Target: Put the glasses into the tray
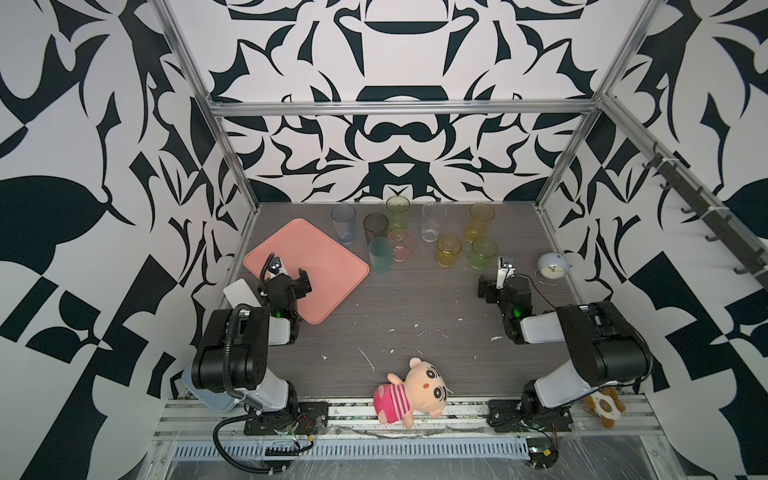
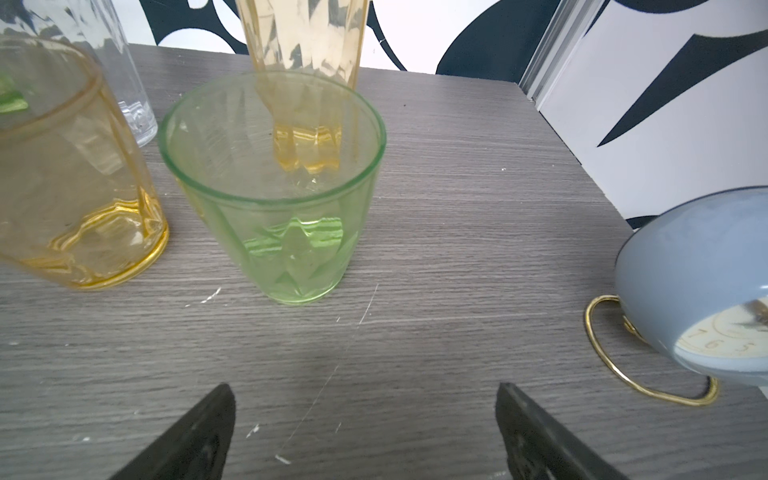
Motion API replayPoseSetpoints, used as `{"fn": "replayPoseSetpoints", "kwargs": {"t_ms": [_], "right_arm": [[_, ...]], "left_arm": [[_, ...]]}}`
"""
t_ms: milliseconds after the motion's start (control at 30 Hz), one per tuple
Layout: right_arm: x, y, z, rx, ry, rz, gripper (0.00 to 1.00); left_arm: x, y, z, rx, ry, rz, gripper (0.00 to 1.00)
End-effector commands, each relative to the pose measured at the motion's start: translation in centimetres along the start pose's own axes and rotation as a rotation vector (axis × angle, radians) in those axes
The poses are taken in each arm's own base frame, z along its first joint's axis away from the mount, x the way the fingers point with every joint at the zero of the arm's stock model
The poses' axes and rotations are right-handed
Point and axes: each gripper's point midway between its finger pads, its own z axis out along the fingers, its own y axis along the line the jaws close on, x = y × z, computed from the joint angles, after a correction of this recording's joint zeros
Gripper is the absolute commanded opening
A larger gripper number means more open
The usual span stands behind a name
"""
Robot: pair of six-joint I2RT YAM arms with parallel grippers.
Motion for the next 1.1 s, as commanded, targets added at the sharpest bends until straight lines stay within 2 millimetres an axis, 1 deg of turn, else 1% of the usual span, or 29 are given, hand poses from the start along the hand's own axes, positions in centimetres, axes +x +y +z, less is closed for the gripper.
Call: {"fn": "replayPoseSetpoints", "kwargs": {"t_ms": [0, 133, 200, 333, 433, 467, 533, 633, 667, 733, 800, 833, 900, 967, 1067], "right_arm": [[-1.9, -0.2, 0.1, 0.008, -0.054, 0.002, 1.00], [-2.0, -0.2, 0.1, 0.008, -0.057, 0.003, 1.00], [-2.1, -0.2, -0.1, 0.007, -0.064, 0.002, 1.00], [-3.1, 0.3, -0.7, -0.031, -0.075, 0.001, 1.00], [-3.8, 0.4, -1.5, -0.042, -0.057, 0.003, 1.00], [-4.1, 0.4, -1.9, -0.046, -0.043, 0.009, 1.00], [-4.9, 0.3, -2.6, -0.053, -0.026, 0.032, 1.00], [-6.4, 0.6, -4.1, -0.087, -0.029, 0.094, 1.00], [-7.2, 0.6, -4.8, -0.099, -0.045, 0.140, 1.00], [-8.4, 0.3, -6.1, -0.102, -0.062, 0.236, 1.00], [-9.5, 0.6, -7.5, -0.138, -0.068, 0.294, 1.00], [-10.0, 0.8, -8.3, -0.159, -0.061, 0.325, 1.00], [-11.0, 1.7, -9.6, -0.225, -0.048, 0.386, 1.00], [-11.6, 2.1, -10.9, -0.265, -0.005, 0.501, 1.00], [-12.8, 4.8, -12.9, -0.443, 0.044, 0.596, 1.00]], "left_arm": [[-1.3, 0.1, 0.2, -0.010, -0.033, -0.018, 0.99], [-1.5, -0.2, -0.1, 0.012, -0.044, -0.011, 0.99], [-2.0, -0.2, -0.5, 0.017, -0.058, -0.013, 0.99], [-3.7, 1.6, -1.8, -0.076, -0.069, -0.057, 0.99], [-5.2, 1.6, -2.8, -0.080, -0.069, -0.064, 1.00], [-6.5, 1.7, -3.6, -0.079, -0.097, -0.082, 1.00], [-7.7, 2.0, -4.6, -0.090, -0.110, -0.123, 0.99], [-8.6, 2.9, -6.6, -0.148, -0.048, -0.262, 0.99], [-8.9, 3.0, -7.2, -0.156, -0.025, -0.293, 0.99], [-9.0, 2.9, -8.1, -0.155, 0.017, -0.340, 0.99], [-8.8, 2.3, -8.7, -0.135, 0.067, -0.363, 0.99], [-8.4, 2.2, -9.1, -0.133, 0.098, -0.379, 1.00], [-8.0, 1.1, -9.7, -0.086, 0.147, -0.402, 0.99], [-7.2, -0.3, -10.2, -0.027, 0.208, -0.416, 1.00], [-5.6, -2.1, -11.2, 0.025, 0.307, -0.374, 1.00]]}}
